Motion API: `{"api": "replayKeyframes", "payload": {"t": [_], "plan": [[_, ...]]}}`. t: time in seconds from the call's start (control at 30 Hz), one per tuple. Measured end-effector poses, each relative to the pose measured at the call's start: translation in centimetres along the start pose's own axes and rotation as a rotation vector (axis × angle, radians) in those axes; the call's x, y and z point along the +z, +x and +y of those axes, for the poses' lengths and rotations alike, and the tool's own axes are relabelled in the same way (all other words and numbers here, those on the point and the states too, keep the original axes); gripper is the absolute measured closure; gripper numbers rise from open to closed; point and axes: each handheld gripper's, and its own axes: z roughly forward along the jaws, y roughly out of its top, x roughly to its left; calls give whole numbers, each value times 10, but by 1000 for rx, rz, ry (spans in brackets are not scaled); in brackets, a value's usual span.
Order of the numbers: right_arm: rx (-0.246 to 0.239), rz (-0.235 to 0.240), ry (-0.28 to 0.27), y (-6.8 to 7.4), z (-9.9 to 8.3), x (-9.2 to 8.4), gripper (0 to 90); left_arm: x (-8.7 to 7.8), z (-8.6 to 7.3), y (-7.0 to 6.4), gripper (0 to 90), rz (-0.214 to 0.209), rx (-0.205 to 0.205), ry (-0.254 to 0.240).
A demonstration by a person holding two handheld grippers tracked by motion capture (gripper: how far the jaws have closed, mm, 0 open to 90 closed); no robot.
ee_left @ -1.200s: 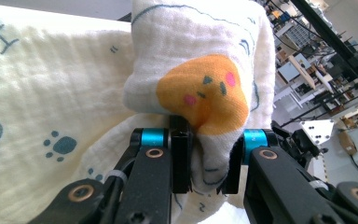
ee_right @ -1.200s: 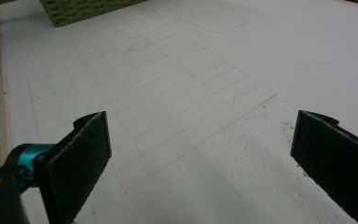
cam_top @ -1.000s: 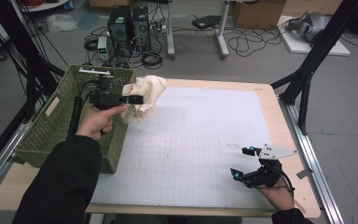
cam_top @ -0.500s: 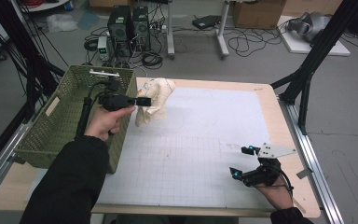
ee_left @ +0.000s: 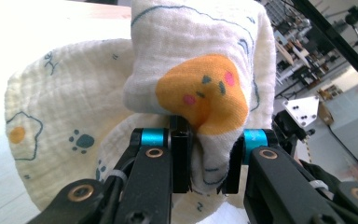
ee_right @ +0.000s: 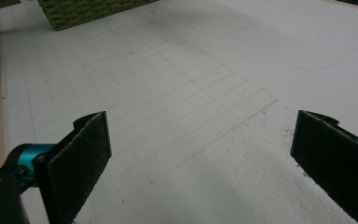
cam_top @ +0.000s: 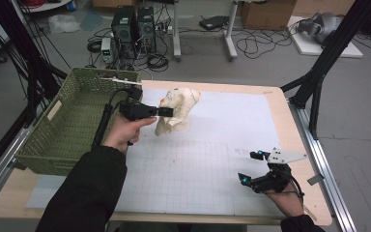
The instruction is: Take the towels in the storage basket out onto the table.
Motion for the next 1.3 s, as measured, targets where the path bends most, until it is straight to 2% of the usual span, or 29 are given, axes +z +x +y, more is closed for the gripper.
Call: {"api": "replayKeyframes", "payload": {"t": [0.07, 0.3, 0.47, 0.87, 0.93, 1.0, 1.03, 1.2, 1.3], "plan": [[-7, -3, -5, -1, 0, 0, 40, 5, -1, -1, 788, -7, -1, 2], [-3, -1, -1, 0, -1, 1, 40, 17, -7, -1, 787, 31, 6, -3], [-3, 5, 1, 0, 0, 2, 40, 22, -10, -4, 787, 19, 5, -6], [-4, 6, 0, 0, 0, 2, 40, 42, -22, -6, 787, 27, 2, -4], [-1, 5, -1, 0, 0, 1, 40, 49, -25, -6, 787, 12, -14, -2], [-3, 4, -5, 0, 0, 1, 40, 57, -29, -6, 787, 44, -11, 22], [1, 4, -3, 0, 0, 0, 40, 62, -34, -2, 787, 36, -28, 23], [1, 2, -8, -1, -1, 0, 40, 68, -41, 1, 787, 34, -46, 22], [-4, 5, -4, -1, 0, 1, 40, 71, -43, 2, 787, 14, -52, 16]]}}
